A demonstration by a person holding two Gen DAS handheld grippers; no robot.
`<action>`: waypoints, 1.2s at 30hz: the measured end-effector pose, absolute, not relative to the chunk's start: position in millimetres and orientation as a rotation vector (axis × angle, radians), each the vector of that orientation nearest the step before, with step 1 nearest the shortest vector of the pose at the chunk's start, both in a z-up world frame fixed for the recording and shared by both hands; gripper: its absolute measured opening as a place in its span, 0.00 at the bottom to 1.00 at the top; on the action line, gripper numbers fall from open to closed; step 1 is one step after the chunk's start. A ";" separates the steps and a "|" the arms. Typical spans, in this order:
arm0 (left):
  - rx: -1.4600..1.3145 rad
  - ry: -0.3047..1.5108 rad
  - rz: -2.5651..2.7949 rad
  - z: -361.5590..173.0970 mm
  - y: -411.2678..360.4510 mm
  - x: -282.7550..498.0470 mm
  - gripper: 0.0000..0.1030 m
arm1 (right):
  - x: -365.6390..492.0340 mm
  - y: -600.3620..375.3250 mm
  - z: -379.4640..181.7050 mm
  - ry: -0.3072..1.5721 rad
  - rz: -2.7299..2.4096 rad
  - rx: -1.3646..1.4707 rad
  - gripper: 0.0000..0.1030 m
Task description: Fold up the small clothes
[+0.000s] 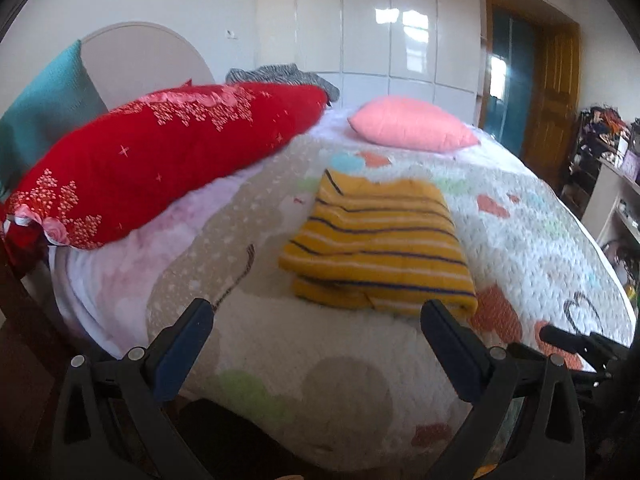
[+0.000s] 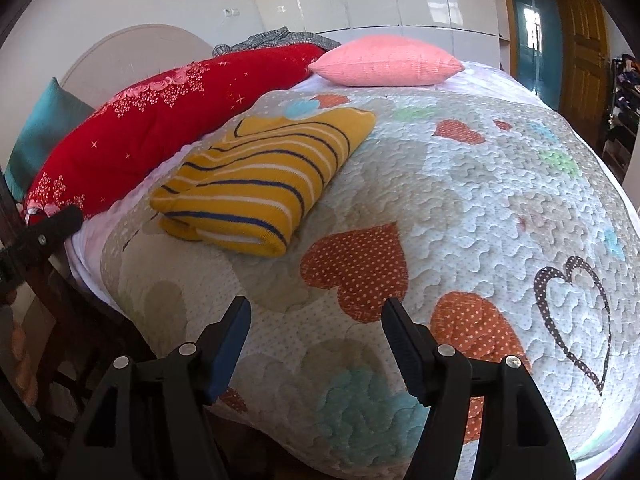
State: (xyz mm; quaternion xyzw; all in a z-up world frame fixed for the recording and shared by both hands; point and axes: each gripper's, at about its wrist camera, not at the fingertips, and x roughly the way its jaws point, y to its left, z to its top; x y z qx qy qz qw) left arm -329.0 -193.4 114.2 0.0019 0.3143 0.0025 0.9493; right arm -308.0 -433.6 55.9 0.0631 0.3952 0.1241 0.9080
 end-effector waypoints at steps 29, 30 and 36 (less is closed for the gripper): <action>0.065 0.875 -0.068 69.3 -217.4 -315.5 1.00 | -307.2 -434.8 41.9 0.849 0.246 0.123 0.74; 0.062 0.875 -0.071 69.5 -217.3 -315.2 1.00 | -307.6 -434.6 41.9 0.848 0.246 0.122 0.74; 0.059 0.889 -0.075 66.1 -217.2 -314.0 1.00 | -307.1 -434.9 40.2 0.855 0.246 0.123 0.74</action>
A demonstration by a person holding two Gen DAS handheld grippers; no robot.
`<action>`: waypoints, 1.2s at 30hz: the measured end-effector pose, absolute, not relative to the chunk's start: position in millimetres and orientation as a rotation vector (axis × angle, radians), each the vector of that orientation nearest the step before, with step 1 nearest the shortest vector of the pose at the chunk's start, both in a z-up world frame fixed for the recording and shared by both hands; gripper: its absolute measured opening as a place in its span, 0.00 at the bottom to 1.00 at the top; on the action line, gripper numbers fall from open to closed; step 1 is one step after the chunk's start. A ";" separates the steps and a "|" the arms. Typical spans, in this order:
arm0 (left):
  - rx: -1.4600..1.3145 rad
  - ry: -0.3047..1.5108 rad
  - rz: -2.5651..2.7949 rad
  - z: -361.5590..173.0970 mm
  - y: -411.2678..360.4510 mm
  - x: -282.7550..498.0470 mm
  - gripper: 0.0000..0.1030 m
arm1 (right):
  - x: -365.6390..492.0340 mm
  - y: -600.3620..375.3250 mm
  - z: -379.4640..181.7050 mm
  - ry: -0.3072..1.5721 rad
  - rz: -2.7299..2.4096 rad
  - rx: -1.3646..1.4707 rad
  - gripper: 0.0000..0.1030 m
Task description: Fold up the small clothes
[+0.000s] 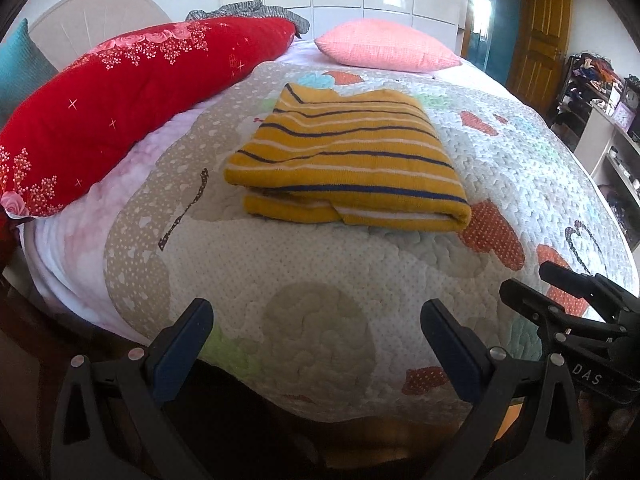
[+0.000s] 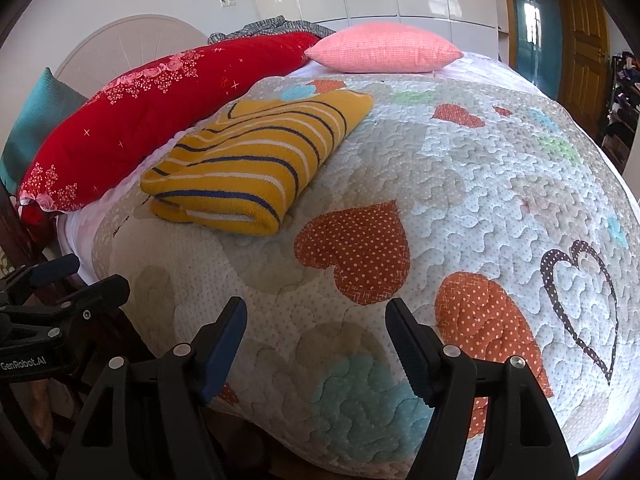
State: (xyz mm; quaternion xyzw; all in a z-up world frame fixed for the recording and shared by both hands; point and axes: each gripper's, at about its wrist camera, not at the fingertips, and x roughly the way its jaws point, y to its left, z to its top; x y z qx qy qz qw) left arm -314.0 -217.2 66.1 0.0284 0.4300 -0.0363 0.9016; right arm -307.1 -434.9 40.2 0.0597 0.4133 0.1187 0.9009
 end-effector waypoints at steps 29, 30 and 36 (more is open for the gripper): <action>-0.029 0.919 -0.117 59.7 -209.1 -310.1 1.00 | -304.7 -429.5 31.3 0.882 0.258 0.105 0.75; -0.029 0.920 -0.116 59.5 -209.1 -310.1 1.00 | -304.7 -429.1 31.3 0.882 0.259 0.104 0.75; -0.042 0.929 -0.116 57.5 -207.6 -309.8 1.00 | -304.4 -426.9 30.1 0.886 0.263 0.098 0.75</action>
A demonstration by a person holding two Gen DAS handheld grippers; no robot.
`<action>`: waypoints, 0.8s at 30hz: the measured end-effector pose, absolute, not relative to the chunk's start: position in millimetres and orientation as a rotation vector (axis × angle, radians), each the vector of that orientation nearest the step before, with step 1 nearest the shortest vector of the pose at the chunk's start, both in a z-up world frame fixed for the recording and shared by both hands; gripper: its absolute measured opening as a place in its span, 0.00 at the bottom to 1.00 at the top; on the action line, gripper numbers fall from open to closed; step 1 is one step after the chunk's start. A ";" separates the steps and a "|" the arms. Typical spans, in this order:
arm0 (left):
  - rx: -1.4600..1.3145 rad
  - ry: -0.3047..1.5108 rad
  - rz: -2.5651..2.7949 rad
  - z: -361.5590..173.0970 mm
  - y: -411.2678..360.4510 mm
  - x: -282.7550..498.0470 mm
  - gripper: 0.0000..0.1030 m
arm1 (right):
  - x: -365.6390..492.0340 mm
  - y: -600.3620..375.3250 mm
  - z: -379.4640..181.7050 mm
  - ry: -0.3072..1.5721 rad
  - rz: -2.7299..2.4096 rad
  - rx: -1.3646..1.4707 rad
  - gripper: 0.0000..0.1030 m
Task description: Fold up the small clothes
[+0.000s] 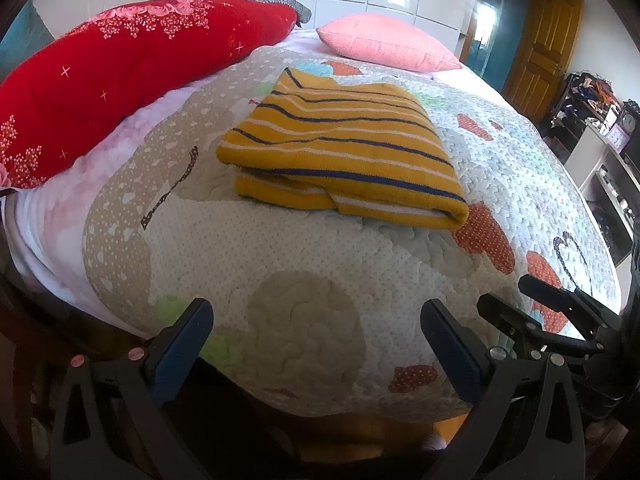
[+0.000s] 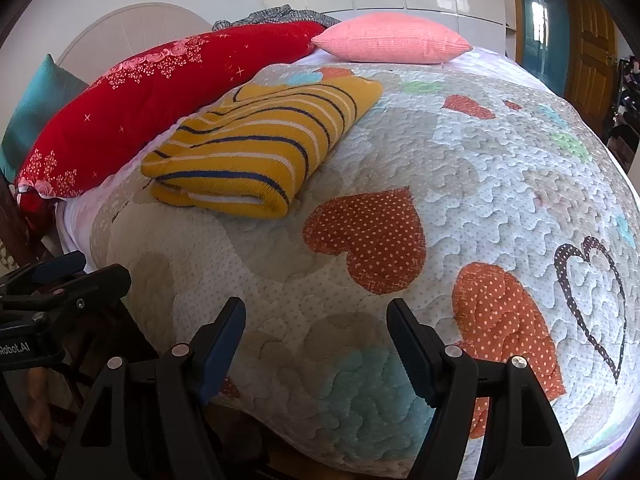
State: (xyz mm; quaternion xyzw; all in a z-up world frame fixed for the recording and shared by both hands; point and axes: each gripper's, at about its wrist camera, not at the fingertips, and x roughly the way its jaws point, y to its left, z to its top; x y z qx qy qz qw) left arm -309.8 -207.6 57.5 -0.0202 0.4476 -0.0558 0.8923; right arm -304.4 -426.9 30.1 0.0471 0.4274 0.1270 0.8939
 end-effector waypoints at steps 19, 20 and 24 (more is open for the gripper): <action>-0.033 0.908 -0.073 53.8 -204.2 -311.3 1.00 | -307.2 -421.2 28.5 0.885 0.271 0.082 0.76; -0.034 0.906 -0.074 53.9 -203.7 -311.7 1.00 | -307.5 -420.8 28.4 0.885 0.273 0.081 0.76; -0.051 0.902 -0.080 53.9 -201.4 -312.0 1.00 | -308.8 -418.2 29.6 0.878 0.275 0.067 0.76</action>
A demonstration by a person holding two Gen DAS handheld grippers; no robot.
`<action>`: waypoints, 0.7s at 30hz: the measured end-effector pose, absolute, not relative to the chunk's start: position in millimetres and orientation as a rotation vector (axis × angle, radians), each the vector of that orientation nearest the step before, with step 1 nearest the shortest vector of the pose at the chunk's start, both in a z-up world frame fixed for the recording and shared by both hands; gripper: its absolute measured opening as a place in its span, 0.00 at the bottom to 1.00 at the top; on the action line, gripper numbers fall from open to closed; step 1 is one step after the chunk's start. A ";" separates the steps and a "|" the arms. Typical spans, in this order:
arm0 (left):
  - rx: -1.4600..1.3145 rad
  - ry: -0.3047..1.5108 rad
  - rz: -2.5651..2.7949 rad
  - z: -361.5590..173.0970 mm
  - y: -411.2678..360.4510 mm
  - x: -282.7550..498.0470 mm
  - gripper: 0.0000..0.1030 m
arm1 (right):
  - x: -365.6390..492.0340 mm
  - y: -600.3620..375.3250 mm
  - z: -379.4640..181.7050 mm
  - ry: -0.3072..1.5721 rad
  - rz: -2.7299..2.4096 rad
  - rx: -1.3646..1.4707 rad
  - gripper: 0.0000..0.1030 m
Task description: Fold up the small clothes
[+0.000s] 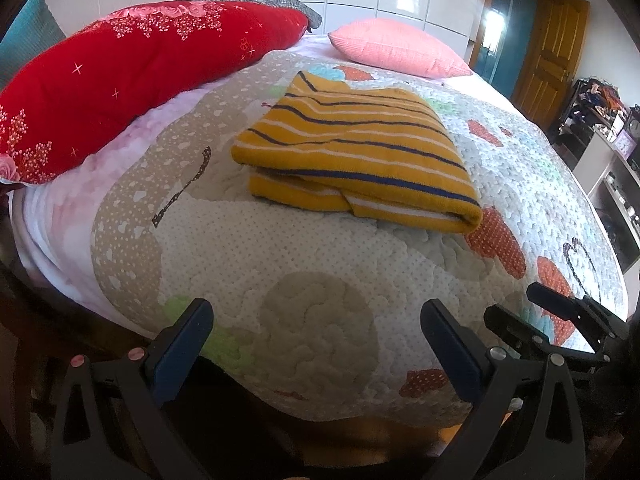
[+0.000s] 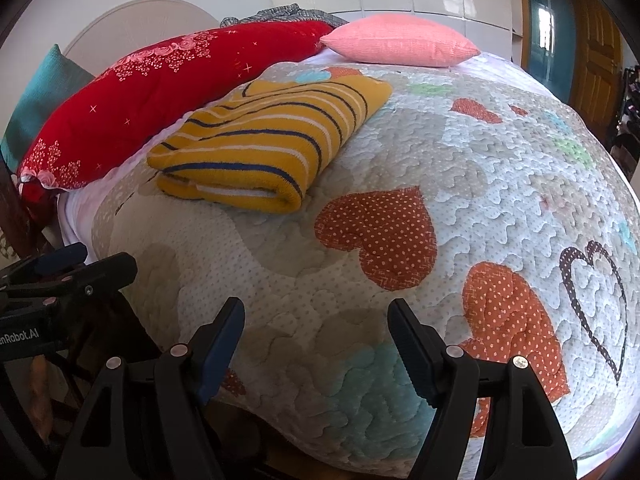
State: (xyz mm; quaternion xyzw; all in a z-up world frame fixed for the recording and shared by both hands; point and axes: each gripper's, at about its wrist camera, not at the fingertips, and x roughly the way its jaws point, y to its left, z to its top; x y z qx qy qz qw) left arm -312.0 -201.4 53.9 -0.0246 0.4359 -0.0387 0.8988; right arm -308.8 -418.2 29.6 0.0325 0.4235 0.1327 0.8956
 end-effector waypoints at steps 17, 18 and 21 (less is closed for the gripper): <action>-0.107 0.851 -0.044 56.6 -187.5 -312.7 1.00 | -317.5 -400.3 34.8 0.829 0.288 -0.022 0.77; -0.102 0.857 -0.039 55.2 -187.8 -312.4 1.00 | -317.2 -398.7 35.8 0.824 0.290 -0.033 0.77; -0.075 0.889 -0.019 48.8 -188.6 -309.6 1.00 | -314.1 -391.0 40.9 0.804 0.296 -0.087 0.77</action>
